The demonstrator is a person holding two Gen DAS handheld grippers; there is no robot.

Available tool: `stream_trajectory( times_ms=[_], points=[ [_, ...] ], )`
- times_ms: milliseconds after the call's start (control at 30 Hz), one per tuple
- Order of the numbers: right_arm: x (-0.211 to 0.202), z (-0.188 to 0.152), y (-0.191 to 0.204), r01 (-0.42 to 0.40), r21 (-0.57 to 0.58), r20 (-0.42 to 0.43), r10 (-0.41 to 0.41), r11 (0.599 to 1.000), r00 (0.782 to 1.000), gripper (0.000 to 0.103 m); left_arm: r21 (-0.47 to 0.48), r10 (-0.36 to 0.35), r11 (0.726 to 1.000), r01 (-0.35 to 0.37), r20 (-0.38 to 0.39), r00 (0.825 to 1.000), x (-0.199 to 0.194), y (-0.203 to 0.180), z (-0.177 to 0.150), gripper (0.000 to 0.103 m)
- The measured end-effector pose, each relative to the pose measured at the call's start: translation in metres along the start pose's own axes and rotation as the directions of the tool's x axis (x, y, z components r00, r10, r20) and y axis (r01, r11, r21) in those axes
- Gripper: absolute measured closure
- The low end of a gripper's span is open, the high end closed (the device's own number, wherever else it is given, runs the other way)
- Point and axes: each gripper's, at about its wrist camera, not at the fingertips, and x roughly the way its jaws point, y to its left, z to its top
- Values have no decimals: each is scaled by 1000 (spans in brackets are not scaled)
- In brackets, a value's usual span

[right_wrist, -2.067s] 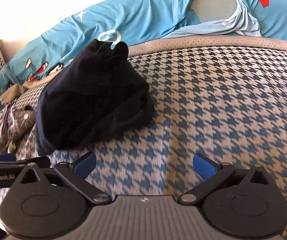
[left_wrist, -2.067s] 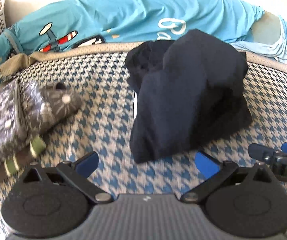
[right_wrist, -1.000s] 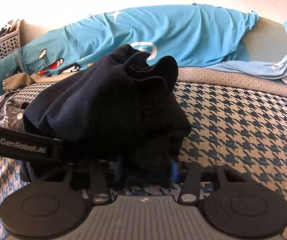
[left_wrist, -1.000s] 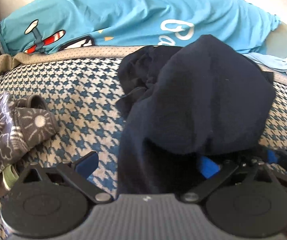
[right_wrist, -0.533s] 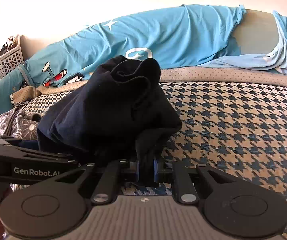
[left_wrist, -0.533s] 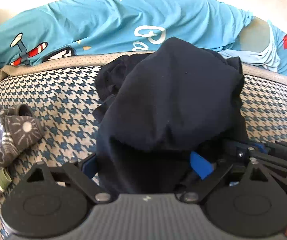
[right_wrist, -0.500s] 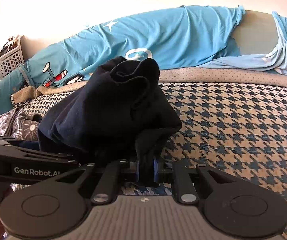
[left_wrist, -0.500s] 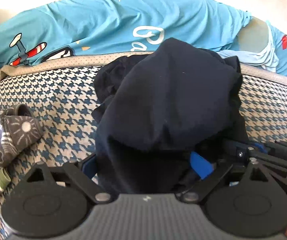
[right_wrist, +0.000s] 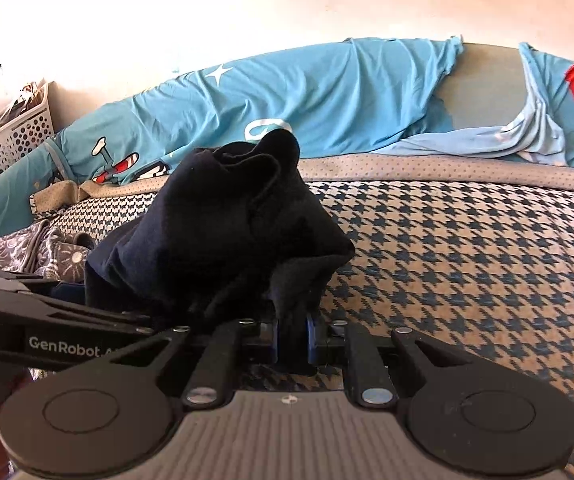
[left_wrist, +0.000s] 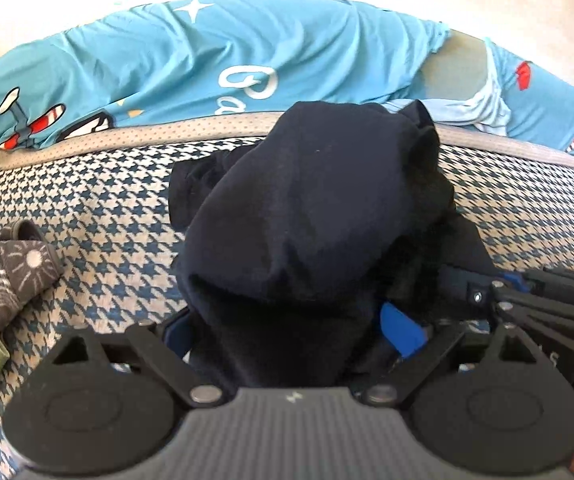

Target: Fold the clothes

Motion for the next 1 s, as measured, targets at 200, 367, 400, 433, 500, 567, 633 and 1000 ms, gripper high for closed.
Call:
stream_trajectory(
  times_ms=[200,367,400,433,500,567,633,1000],
  points=[
    [-21,0,-7,12,7,17,-12,1000,1000,89,39,-25,999,24,8,1000,-10,-17,-3,8],
    [-39,-1,-13,22,22,38,-23,1000,999,89,64,-48,997,47,22,999,-19,-28,-5,7],
    [-43,-1,-15,26,27,42,-27,999,999,89,67,-54,996,52,25,998,-21,-30,-5,7],
    [-46,-2,-17,31,35,44,-33,999,999,89,71,-60,996,58,28,998,-23,-32,-5,7],
    [-53,-2,-20,38,50,46,-41,998,998,89,78,-73,994,70,32,997,-26,-35,-5,7],
    [-59,-4,-24,47,57,51,-50,997,997,89,91,-84,993,80,38,996,-29,-39,-6,7],
    [-65,-5,-26,60,61,55,-63,996,996,89,105,-90,991,85,44,995,-32,-43,-6,6],
    [-92,-13,-41,139,105,50,-145,985,988,89,143,-112,984,101,67,991,-41,-54,-10,3]
  ],
)
